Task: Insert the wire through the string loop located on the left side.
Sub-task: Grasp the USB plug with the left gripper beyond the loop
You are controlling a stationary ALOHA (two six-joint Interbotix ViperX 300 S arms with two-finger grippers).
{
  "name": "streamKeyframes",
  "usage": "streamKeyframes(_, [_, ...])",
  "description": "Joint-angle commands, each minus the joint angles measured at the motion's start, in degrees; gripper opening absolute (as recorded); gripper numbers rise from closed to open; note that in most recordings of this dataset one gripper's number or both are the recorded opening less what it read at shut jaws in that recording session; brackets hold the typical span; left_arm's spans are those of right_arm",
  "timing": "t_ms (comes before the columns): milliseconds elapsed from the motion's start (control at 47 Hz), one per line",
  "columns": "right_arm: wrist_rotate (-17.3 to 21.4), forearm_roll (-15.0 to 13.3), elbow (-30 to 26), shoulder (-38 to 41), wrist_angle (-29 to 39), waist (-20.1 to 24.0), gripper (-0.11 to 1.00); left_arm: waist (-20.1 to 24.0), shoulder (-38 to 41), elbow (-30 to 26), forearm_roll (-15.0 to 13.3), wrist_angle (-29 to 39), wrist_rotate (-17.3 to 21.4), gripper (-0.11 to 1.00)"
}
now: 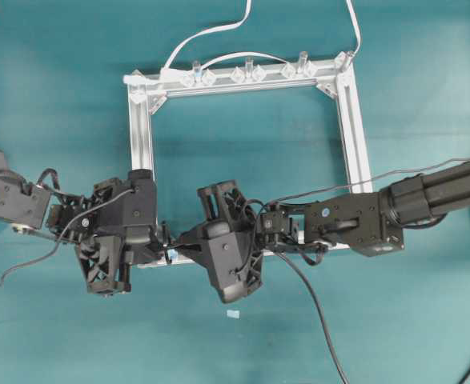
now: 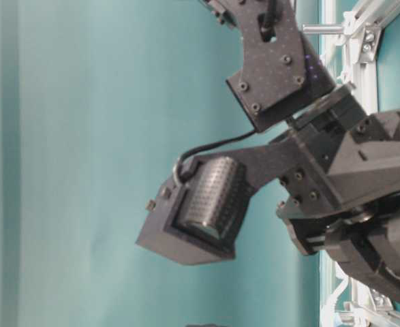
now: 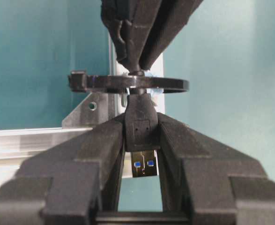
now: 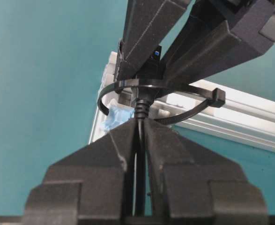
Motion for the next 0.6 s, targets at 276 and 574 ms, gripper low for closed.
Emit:
streamKeyframes(276, [-0.1,-0.3,-1.5,-1.1,1.8,-0.2,0.07,-0.3,-1.1,-0.7,0.2,0.0,-0.3,0.20])
streamKeyframes(574, [0.4,-0.2,-1.4,-1.2,2.8,-0.2,0.07,-0.3,-1.3,-1.0,0.2,0.0,-0.4,0.20])
